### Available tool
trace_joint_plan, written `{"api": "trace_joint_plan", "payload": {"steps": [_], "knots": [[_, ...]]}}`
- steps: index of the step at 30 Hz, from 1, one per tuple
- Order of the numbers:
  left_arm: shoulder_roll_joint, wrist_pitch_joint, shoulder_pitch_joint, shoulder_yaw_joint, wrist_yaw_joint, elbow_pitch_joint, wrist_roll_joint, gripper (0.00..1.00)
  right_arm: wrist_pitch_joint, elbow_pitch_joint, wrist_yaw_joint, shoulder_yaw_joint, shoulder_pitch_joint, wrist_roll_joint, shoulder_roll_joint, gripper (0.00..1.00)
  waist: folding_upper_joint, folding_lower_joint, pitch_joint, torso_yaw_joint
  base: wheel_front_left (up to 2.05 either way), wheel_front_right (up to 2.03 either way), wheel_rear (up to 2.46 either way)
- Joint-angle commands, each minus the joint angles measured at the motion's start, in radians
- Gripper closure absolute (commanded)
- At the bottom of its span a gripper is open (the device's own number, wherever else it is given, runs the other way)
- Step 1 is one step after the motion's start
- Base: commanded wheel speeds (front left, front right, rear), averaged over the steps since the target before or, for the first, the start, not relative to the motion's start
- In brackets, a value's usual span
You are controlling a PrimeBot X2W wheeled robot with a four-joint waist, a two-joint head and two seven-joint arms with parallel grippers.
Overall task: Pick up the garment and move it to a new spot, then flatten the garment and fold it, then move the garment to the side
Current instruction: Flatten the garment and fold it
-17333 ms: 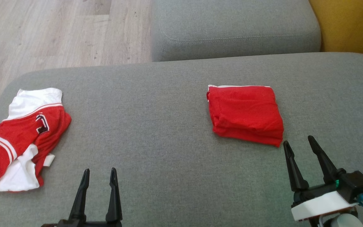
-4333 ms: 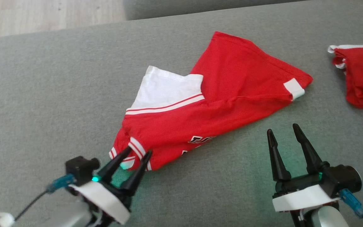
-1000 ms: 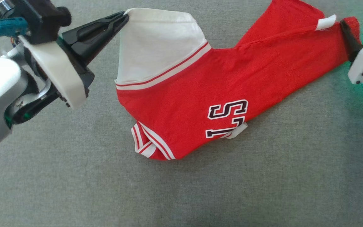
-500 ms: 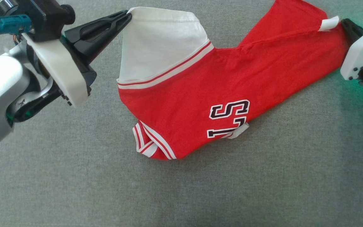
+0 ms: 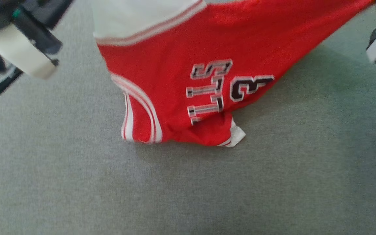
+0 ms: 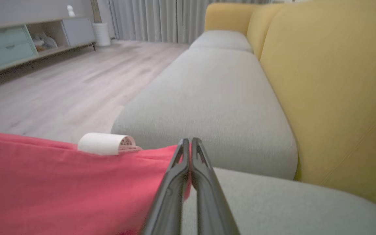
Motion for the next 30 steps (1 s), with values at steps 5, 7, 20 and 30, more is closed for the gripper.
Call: {"api": "trace_joint_plan", "payload": {"steps": [5,7,20,30], "knots": [[0.044,-0.033,-0.061,0.135,0.028,0.032,0.054,1.00,-0.081,-0.137,0.007,-0.011,-0.023,0.024,-0.085,1.00,0.0000,0.0000,-0.133,-0.047,0.00,0.00,0.00],[0.046,-0.034,-0.054,0.196,0.046,0.009,0.072,1.00,-0.093,-0.196,0.007,-0.019,-0.022,0.032,-0.113,1.00,0.0000,0.0000,-0.165,-0.057,0.00,0.00,0.00],[0.081,-0.034,-0.016,0.455,0.064,-0.093,0.146,1.00,-0.053,-0.489,0.007,-0.172,-0.042,0.011,-0.215,1.00,0.0000,0.0000,-0.273,-0.113,0.00,0.00,0.00],[0.001,0.055,-0.148,0.409,0.012,0.054,0.133,1.00,0.076,-0.442,0.007,-0.186,-0.195,-0.057,-0.091,1.00,0.0000,0.0000,-0.142,-0.131,0.00,0.00,0.00]]}}
